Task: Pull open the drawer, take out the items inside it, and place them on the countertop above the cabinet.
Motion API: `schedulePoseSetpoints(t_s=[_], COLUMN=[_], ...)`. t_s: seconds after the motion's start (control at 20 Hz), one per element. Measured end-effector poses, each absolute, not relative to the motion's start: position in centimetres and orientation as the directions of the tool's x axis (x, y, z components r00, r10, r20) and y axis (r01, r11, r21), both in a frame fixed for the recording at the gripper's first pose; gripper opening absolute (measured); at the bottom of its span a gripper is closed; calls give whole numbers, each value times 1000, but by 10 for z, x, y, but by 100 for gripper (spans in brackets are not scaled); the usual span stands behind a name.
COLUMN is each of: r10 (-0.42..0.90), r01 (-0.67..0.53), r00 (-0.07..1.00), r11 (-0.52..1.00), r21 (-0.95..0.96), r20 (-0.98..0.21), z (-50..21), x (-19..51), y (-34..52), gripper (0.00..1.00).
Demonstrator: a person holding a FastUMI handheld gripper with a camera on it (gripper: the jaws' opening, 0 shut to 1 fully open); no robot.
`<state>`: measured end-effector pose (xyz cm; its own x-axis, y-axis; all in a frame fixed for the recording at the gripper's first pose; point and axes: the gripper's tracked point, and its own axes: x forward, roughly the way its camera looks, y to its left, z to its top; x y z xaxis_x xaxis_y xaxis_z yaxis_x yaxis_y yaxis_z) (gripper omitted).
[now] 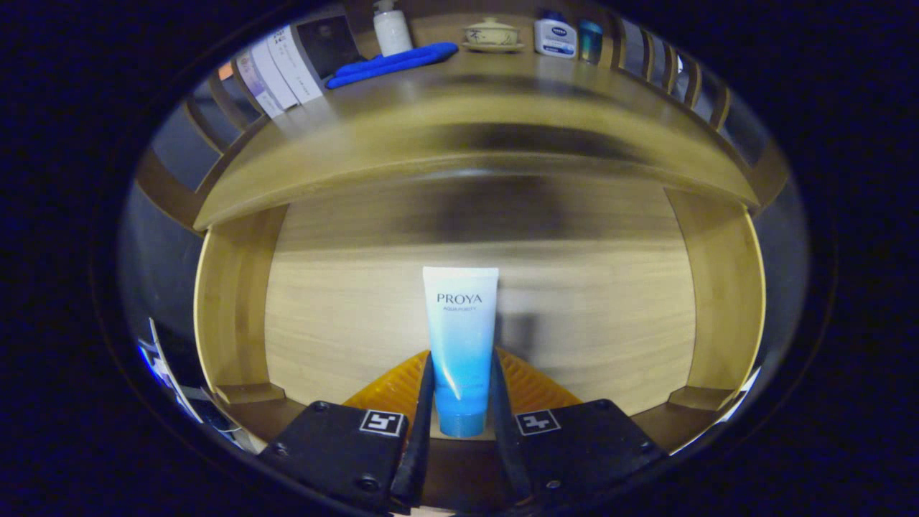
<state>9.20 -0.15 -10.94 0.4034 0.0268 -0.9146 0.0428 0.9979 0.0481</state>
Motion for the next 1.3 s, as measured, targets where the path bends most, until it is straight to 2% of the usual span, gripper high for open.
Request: schedulePoseSetpoints(t_s=[0.6, 1.3], r10=[64, 7], r01=[9, 75], r00=[522, 557], r11=[997, 995], r21=[81, 58], r20=[-850, -831], z=[-19, 33], x=[83, 181], y=[5, -12], gripper=[43, 43])
